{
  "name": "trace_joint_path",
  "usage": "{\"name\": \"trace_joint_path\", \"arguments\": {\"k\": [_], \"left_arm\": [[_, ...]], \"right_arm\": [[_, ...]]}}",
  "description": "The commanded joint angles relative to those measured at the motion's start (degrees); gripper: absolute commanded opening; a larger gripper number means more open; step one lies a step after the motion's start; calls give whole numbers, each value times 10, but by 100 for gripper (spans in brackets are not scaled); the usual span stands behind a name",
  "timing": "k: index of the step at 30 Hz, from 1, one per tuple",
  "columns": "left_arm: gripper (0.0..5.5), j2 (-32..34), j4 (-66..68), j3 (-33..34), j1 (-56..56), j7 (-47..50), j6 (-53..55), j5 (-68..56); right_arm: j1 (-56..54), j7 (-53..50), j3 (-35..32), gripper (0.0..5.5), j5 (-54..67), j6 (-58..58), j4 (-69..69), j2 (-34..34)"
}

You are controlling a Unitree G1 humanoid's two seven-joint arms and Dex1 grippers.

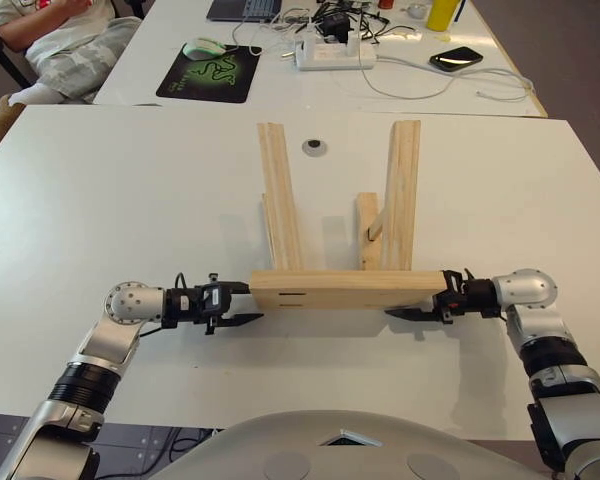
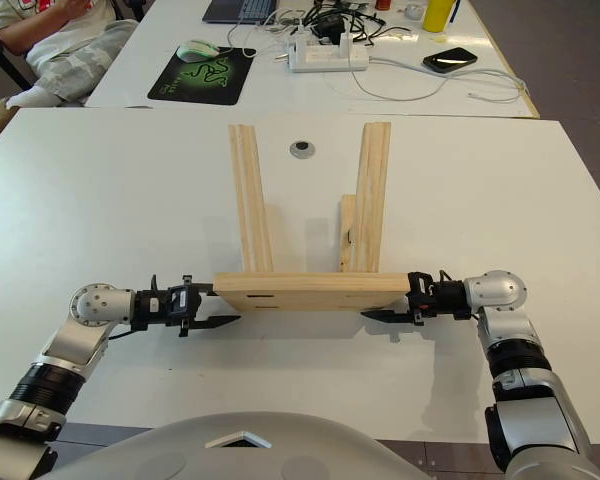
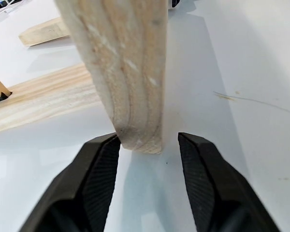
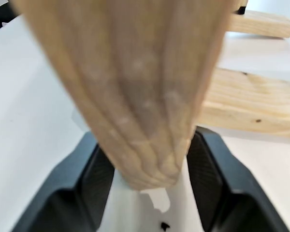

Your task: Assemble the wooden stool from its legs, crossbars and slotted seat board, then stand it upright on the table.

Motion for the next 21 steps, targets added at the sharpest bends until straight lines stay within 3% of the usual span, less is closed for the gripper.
{"name": "trace_joint_path", "arguments": {"k": [1,11,19,21], "left_arm": [[149,-4,11,-8,-7,-2,-9,9],[134,-5,27,-13,-12,-2,-20,14],[134,-4,37,-14,-18,-2,-28,15],[134,-4,40,-14,-20,-4,-31,14]], "right_arm": [[-8,6,0,180,-13,-2,6,-3],[-19,5,6,180,-36,0,23,-8],[-26,7,1,293,-39,-8,32,-6],[-28,7,-1,297,-40,-11,39,-11]]}}
